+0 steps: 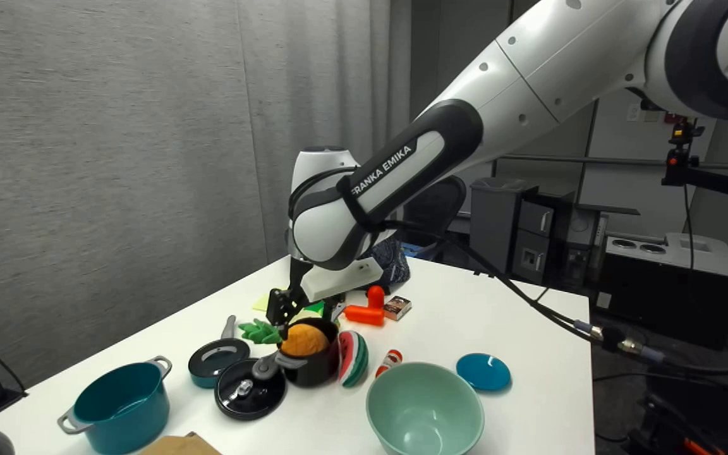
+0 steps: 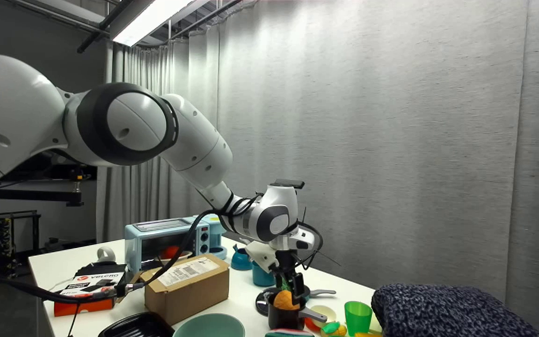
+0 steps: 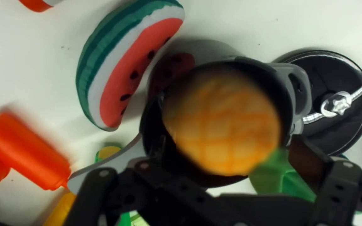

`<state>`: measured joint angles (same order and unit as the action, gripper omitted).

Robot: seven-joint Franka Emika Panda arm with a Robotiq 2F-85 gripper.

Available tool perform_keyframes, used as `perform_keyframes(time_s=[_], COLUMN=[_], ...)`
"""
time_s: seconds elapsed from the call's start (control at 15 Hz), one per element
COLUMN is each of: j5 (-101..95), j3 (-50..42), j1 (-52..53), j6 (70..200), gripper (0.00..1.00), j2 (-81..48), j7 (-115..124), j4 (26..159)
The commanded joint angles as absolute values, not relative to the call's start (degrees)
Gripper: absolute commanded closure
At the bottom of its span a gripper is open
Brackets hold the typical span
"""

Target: Move the pineapple from the pot to the bowl

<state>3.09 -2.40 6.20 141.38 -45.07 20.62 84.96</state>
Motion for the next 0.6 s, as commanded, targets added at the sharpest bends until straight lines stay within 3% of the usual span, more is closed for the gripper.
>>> perform_keyframes(time_s=[0.0,0.07,0.2,0.53], j5=[4.9,4.8,4.8,4.6], j3=[-2.1,-2.5,-2.8,-3.7], j1=[5.7,5.8,5.8,5.8], j6=[142.8,143.0,143.5,143.3], gripper=[0.0,0.25,0.32,0.71], j2=[-47.6,-48.0,-48.4,-48.6], j7=[21.5,22.0,22.7,24.5], j4=[82.7,82.5,82.3,81.2])
